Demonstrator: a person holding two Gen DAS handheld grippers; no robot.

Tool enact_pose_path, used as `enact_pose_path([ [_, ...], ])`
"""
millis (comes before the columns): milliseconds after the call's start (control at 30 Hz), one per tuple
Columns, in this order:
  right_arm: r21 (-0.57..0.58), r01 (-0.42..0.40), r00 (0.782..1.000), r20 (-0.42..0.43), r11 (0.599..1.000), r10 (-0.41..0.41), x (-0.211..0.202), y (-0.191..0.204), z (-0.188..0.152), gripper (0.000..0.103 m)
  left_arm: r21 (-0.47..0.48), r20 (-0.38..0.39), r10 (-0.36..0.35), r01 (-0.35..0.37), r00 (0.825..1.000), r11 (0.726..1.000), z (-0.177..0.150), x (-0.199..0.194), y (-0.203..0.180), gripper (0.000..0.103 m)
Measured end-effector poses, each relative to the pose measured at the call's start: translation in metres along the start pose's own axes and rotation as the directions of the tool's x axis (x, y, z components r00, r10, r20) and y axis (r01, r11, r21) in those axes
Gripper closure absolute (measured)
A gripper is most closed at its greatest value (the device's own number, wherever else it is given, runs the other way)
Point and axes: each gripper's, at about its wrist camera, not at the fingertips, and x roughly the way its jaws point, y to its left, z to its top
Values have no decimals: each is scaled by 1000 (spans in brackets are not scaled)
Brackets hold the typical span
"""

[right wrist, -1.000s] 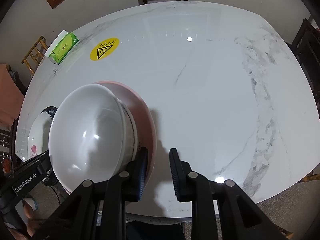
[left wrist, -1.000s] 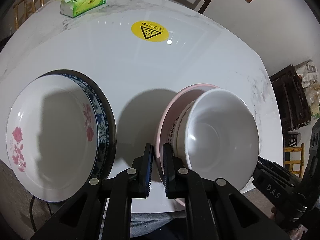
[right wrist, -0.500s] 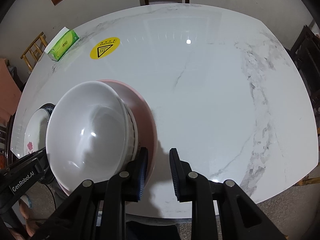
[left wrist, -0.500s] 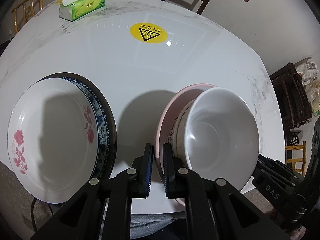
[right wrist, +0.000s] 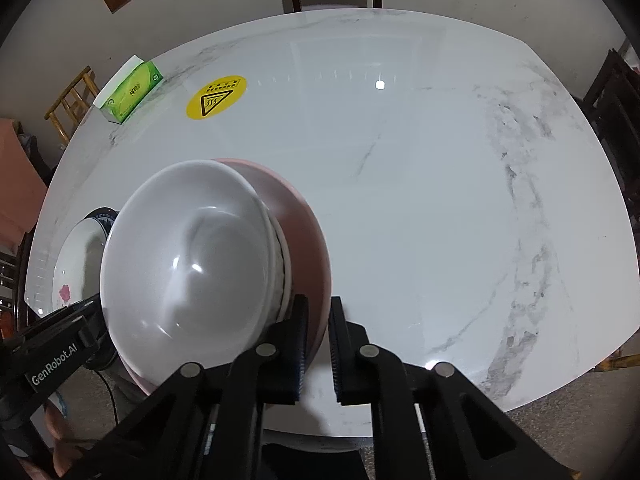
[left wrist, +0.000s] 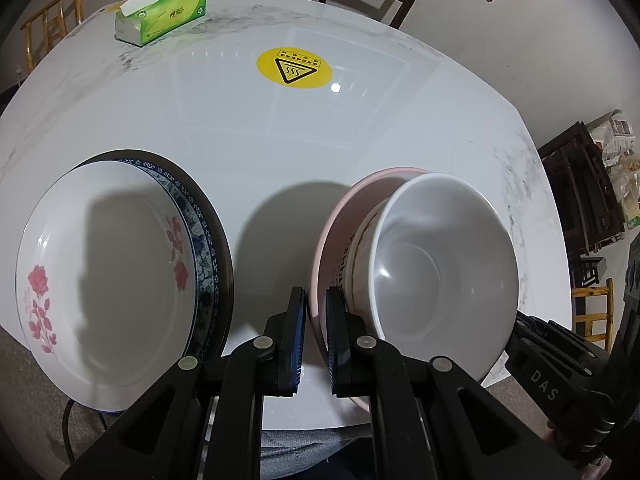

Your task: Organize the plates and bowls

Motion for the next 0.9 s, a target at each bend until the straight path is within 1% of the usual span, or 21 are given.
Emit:
enact_pose_path([
  [333, 17, 0, 1000, 3, 1000, 0, -1, 1, 0, 93, 14, 13, 10, -10, 1000, 1000, 1, 1, -2, 98],
  [900, 22, 0, 1000, -2, 1000, 0, -2, -1, 2, 93, 6, -8, 14, -13, 1000, 1000, 3, 1, 1, 98],
])
